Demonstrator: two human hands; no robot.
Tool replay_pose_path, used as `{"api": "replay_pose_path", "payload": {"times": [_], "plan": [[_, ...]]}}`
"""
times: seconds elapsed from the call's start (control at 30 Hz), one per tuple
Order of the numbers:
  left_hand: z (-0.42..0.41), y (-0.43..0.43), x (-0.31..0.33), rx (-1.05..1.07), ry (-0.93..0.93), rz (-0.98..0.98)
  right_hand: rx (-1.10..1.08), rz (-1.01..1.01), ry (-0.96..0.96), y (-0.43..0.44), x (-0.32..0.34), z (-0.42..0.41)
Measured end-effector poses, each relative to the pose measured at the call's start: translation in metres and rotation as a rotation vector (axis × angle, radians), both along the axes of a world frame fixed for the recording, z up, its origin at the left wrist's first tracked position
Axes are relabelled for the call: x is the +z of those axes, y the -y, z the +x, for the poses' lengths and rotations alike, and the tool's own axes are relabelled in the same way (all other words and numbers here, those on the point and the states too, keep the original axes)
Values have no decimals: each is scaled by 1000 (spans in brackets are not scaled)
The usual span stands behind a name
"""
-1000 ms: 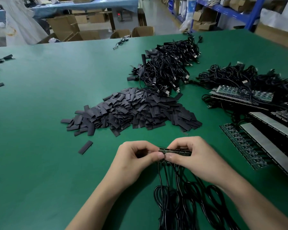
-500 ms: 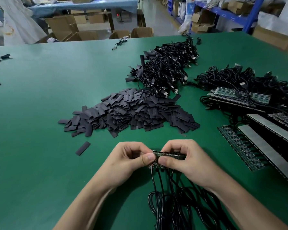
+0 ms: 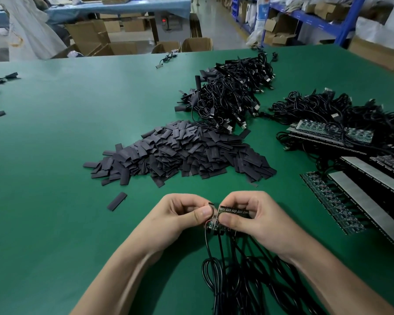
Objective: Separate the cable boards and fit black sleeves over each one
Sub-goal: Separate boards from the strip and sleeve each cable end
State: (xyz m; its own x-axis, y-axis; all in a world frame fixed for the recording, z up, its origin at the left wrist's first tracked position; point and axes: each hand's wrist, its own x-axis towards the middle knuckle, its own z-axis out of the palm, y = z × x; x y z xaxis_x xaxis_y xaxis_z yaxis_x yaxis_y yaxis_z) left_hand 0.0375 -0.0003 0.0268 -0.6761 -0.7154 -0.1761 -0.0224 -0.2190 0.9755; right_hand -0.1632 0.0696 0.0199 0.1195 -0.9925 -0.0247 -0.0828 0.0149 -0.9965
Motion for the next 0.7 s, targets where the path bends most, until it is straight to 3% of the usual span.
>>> {"api": "replay_pose_path", "payload": {"times": [0.17, 0.27, 0.37, 0.57, 0.63, 0.7], "plan": [[3, 4, 1, 44, 23, -58, -82, -14, -247, -2, 0, -4], [7, 6, 3, 123, 37, -152, -171, -146, -497, -5, -2, -2], [8, 7, 2, 189, 43, -274, -202, -274, -565, -5, 0, 3], [1, 2, 4, 185, 9, -352, -207, -244, -385, -7, -2, 18], [8, 8, 4, 320, 149, -563, -162, -162, -251, -7, 3, 14], [19, 17, 3, 558, 425, -875, -104, -113, 6, -8, 10, 8]]}}
